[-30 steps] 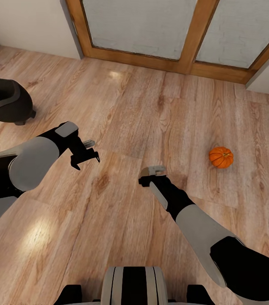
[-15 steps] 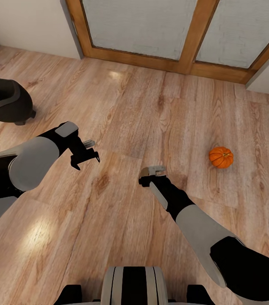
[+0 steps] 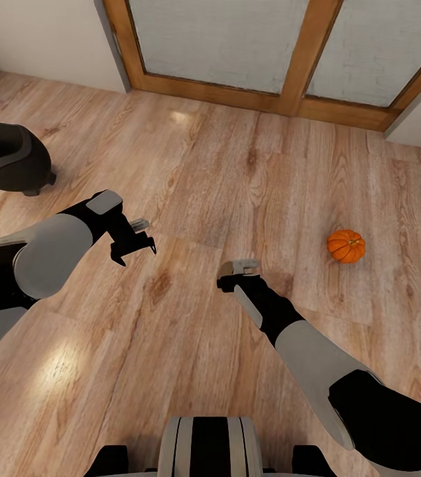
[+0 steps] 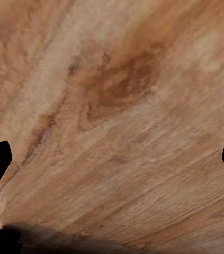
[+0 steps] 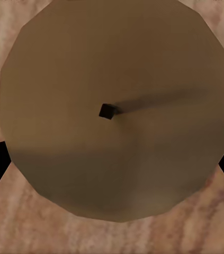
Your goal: Place each of the two pumpkins and all three candles from the living room inside a cabinet in the living room (use any cabinet), then make sure every cabinet is closed, and position the cauldron so it is next to a table in the living room.
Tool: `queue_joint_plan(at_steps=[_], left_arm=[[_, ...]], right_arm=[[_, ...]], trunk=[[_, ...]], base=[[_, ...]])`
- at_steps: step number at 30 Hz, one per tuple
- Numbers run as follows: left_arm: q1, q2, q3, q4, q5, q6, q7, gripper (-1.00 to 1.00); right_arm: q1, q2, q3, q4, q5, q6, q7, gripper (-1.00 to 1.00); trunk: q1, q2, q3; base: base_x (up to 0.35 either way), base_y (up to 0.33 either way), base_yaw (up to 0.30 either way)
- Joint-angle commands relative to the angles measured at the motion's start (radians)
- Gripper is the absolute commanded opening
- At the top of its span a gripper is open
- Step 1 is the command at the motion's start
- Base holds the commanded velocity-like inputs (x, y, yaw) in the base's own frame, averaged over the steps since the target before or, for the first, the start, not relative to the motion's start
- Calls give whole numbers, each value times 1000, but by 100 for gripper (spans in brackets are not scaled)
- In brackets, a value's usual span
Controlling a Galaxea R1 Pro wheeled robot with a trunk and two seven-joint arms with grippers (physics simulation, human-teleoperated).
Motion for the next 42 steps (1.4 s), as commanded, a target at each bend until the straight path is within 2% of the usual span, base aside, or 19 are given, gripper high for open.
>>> queue_joint_plan(at_steps=[1, 13, 16, 20, 22, 24, 25, 28, 32, 38, 42], left_arm=[[0, 0, 8, -1, 2, 2, 10, 100], [1, -1, 8, -1, 2, 2, 9, 100], [18, -1, 8, -1, 2, 2, 10, 100], [49, -2, 8, -1, 1, -3, 9, 100], [57, -4, 8, -1, 1, -9, 9, 100], [74, -19, 8, -1, 0, -33, 8, 100], [92, -45, 8, -1, 0, -82, 8, 100], [101, -72, 8, -1, 0, -109, 6, 100], [110, -96, 8, -1, 0, -139, -7, 100], [167, -134, 7, -1, -2, -270, -13, 100], [191, -150, 7, -1, -3, -307, -16, 100]], right_arm=[[0, 0, 3, 5, -11, 0, -9, -100], [0, 0, 3, 8, -10, -17, -9, -100], [0, 0, 3, 7, -9, -16, -10, -100], [0, 0, -1, -4, -6, 15, -66, -100], [0, 0, -2, -16, -5, 47, -116, -100], [-3, 0, -4, -30, -4, 107, -175, -100], [-25, 0, -4, -50, -5, 185, -208, -100], [-50, 0, -4, -57, -6, 243, -220, -100], [-57, 0, 2, -53, -6, 262, -224, -100], [-59, 0, 6, -50, -7, 287, -224, -100], [-59, 0, 5, -47, -11, 292, -222, -100]], trunk=[[0, 0, -1], [0, 0, -1], [0, 0, 3], [-2, 1, 19], [-3, 2, 26], [-4, 2, 34], [-4, 2, 38], [-6, 3, 50], [-8, 4, 65], [-10, 5, 88], [-12, 6, 104]], base=[[0, 0, 0], [0, 0, 0], [0, 0, 0], [0, 0, 0], [0, 0, 0], [0, 0, 0], [0, 0, 0], [0, 0, 0], [0, 0, 0], [0, 0, 0], [0, 0, 0]])
